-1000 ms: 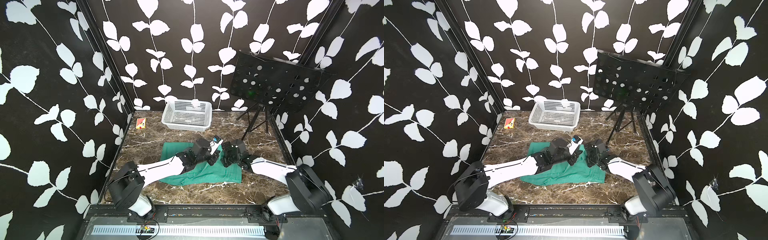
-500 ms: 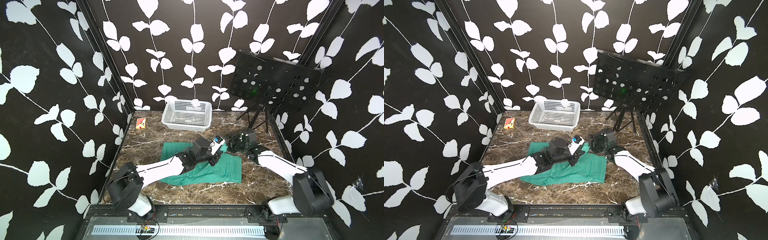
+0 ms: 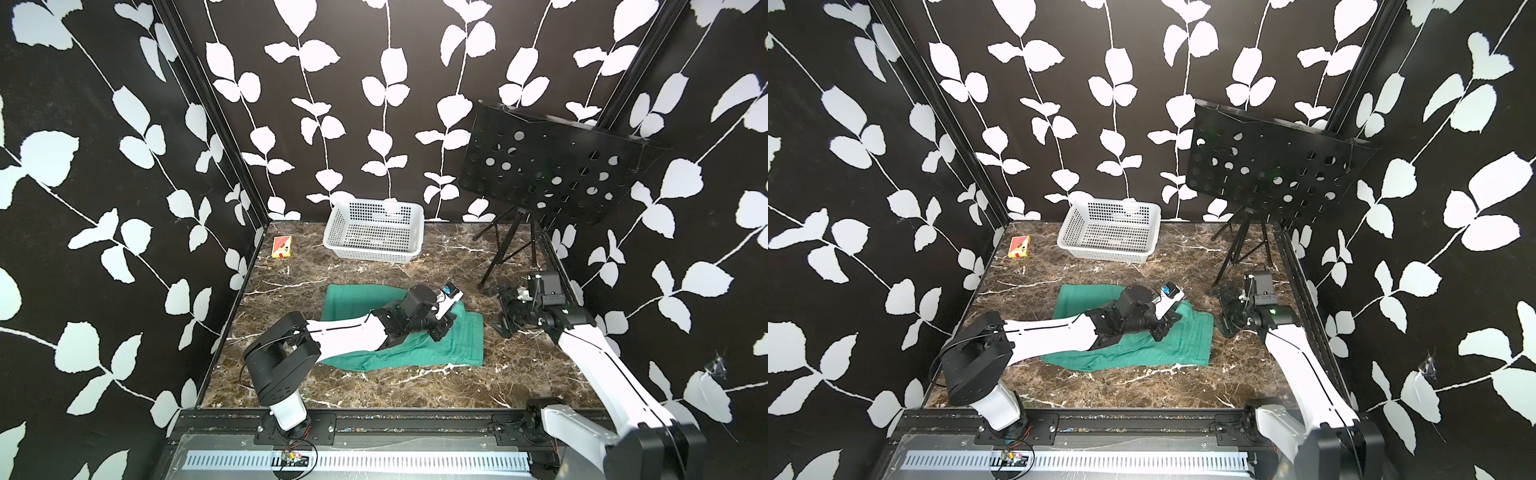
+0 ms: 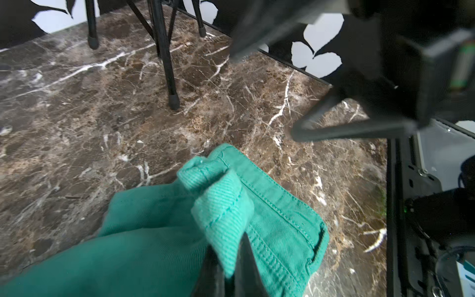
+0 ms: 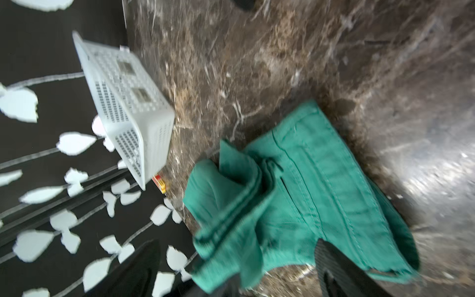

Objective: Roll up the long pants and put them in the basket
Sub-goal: Adjust the long pant at the center of the board.

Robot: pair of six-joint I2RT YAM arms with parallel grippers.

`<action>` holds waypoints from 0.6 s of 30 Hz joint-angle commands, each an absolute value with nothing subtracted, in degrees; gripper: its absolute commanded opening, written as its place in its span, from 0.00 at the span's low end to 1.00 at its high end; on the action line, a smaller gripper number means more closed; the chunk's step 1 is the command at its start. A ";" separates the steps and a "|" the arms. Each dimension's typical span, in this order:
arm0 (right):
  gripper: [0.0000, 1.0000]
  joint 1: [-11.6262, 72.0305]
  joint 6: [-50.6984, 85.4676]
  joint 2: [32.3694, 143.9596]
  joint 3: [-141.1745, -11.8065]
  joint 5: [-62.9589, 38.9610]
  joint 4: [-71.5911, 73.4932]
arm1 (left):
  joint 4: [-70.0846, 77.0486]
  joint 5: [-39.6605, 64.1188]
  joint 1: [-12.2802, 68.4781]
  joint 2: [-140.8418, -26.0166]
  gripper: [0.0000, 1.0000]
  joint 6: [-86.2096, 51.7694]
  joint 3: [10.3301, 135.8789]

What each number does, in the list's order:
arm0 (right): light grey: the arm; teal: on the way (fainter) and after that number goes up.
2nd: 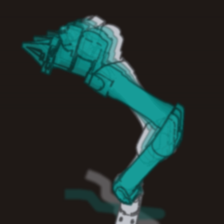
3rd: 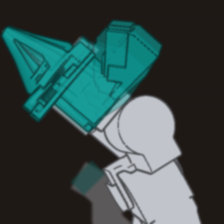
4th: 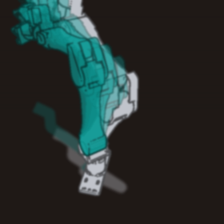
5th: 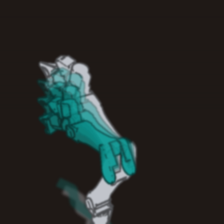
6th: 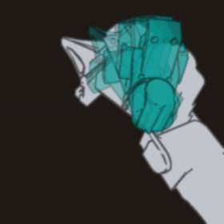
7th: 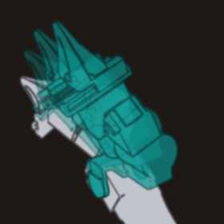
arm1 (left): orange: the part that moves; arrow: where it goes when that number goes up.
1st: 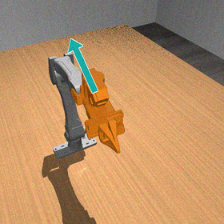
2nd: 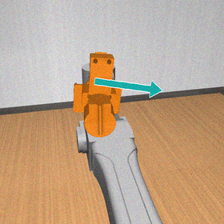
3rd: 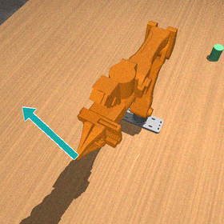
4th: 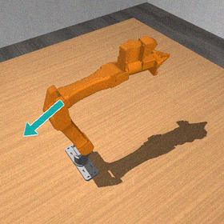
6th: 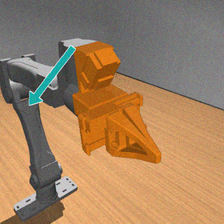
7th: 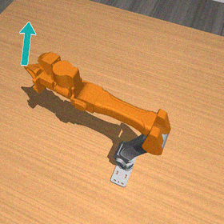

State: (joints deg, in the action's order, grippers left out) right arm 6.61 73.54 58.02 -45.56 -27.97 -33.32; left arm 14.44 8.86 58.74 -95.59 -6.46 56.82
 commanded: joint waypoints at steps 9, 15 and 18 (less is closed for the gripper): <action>0.28 8.61 46.57 64.45 -46.22 -37.60 -50.32 | 13.88 4.98 58.62 -90.86 0.00 -9.99 57.86; 0.06 16.24 52.91 66.26 -40.96 -43.08 -37.51 | 13.78 3.50 58.62 -90.73 0.00 -12.18 58.27; 0.03 19.56 66.01 68.08 -36.08 -42.62 -18.22 | 14.40 3.40 58.62 -90.26 0.00 -12.88 58.32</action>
